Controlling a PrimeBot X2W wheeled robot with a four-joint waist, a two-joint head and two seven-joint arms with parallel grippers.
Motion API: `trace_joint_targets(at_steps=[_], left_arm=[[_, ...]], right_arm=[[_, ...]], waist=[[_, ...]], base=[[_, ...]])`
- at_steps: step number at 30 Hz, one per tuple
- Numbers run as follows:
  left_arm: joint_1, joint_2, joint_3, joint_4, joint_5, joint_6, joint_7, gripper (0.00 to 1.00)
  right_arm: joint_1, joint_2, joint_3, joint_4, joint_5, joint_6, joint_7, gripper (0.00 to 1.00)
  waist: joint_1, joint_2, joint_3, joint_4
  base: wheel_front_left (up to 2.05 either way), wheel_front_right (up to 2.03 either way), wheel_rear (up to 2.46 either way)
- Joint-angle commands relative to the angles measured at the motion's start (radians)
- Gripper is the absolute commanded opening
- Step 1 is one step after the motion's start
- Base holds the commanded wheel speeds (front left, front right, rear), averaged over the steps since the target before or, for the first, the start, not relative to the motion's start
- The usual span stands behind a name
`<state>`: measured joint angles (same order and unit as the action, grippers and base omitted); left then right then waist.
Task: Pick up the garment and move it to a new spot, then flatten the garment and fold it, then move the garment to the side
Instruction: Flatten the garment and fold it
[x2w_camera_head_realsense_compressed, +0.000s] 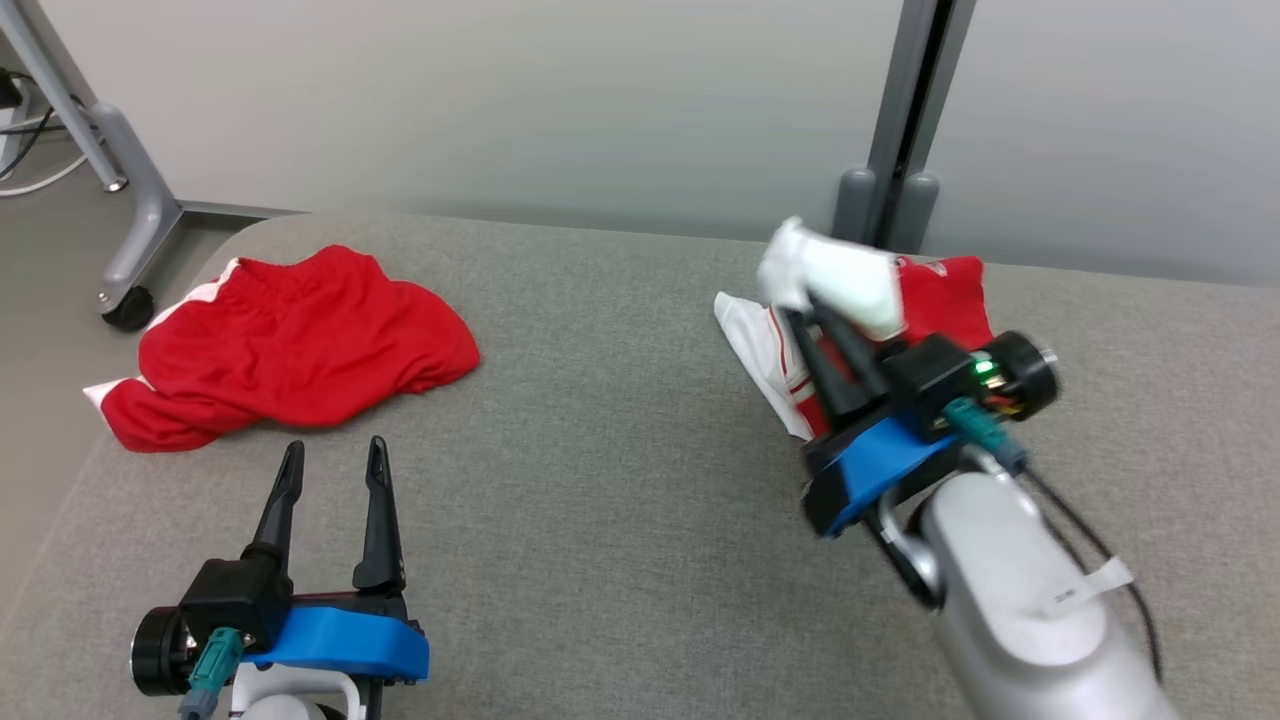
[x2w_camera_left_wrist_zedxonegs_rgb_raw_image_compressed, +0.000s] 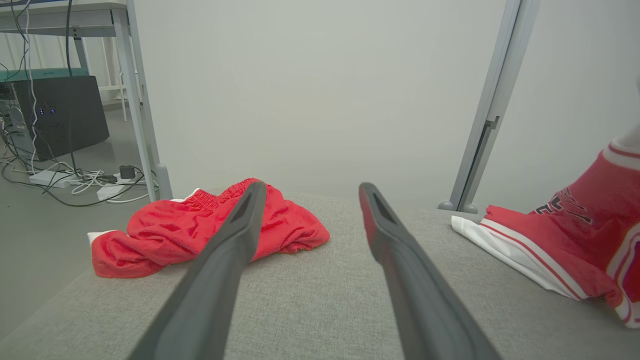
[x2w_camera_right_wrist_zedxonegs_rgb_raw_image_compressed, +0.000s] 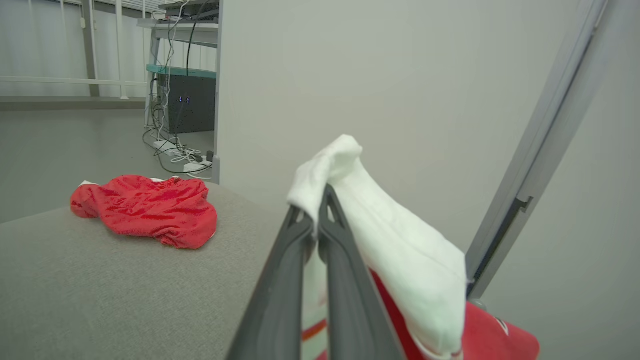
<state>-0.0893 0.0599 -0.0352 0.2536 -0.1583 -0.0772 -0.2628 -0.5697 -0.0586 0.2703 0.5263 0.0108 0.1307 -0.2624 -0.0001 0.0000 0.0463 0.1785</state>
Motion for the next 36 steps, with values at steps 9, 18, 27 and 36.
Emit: trace_joint_targets(at_steps=[9,18,27,36], left_arm=[[-0.029,-0.001,0.003,0.001,-0.009,0.003,-0.003,1.0],[-0.041,-0.004,0.012,-0.003,-0.016,0.005,-0.003,1.0],[-0.031,-0.005,0.026,0.004,-0.01,0.009,-0.003,1.0],[-0.007,0.0,0.044,-0.019,-0.002,0.011,-0.003,1.0]], right_arm=[[0.048,0.007,0.41,-0.019,0.253,0.0,-0.004,0.0],[0.122,0.007,0.659,-0.044,0.35,0.0,-0.004,0.34],[0.143,0.007,0.578,-0.049,0.314,0.0,-0.004,1.0],[0.152,0.007,0.227,-0.043,0.136,0.0,-0.004,1.0]], waist=[[0.0001,0.0,0.031,0.04],[0.0001,0.0,0.055,0.041],[0.0001,0.0,0.034,0.012],[0.0001,0.0,0.03,-0.013]], base=[[0.0,0.0,0.0],[0.0,0.0,0.0],[0.0,0.0,0.0],[0.0,0.0,0.0]])
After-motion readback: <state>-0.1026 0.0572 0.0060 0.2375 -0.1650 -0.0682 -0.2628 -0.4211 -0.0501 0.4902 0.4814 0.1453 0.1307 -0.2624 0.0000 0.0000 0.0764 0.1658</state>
